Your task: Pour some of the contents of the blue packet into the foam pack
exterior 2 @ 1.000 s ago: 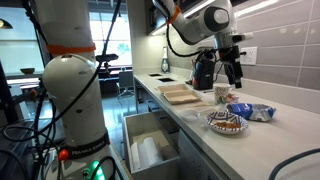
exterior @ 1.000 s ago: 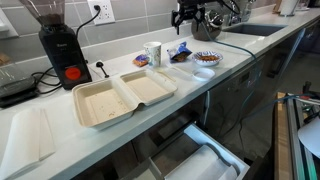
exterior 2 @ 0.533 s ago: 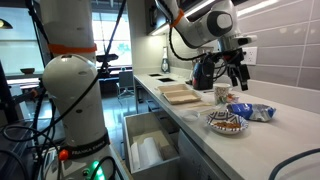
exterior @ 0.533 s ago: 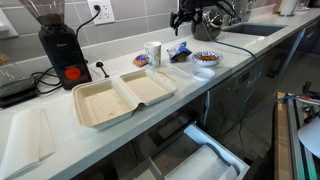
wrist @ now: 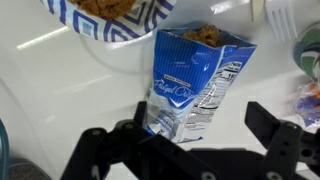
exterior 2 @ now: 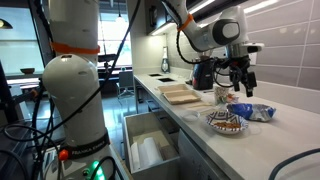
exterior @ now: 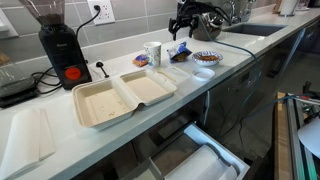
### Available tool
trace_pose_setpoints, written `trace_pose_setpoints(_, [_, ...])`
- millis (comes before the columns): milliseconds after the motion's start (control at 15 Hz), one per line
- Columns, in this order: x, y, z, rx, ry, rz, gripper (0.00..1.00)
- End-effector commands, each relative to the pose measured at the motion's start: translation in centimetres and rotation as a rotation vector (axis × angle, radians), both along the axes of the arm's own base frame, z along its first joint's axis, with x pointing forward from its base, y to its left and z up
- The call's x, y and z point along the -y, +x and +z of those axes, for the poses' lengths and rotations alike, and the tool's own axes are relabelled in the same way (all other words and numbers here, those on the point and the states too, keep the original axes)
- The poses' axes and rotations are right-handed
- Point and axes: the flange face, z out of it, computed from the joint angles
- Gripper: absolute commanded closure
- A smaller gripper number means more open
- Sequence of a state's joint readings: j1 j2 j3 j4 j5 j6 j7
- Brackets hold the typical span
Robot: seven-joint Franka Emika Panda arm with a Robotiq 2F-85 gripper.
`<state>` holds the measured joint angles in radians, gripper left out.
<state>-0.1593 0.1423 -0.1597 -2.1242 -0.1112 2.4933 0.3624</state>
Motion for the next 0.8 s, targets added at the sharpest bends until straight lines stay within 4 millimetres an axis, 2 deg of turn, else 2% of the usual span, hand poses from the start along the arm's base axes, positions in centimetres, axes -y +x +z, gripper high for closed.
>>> trace_pose_setpoints(0, [0.7,1.6,-1.5,-0.014,0.022,0.030,0.00])
trace_pose_setpoints(600, [0.9,3.5,-4.3,-0.063,0.026,0.012,0.00])
trace_pose_setpoints(667, [0.9,3.7,-4.4,-0.064,0.027,0.011,0.02])
trace_pose_setpoints(733, [0.9,3.8,-4.6,-0.066,0.028,0.010,0.08])
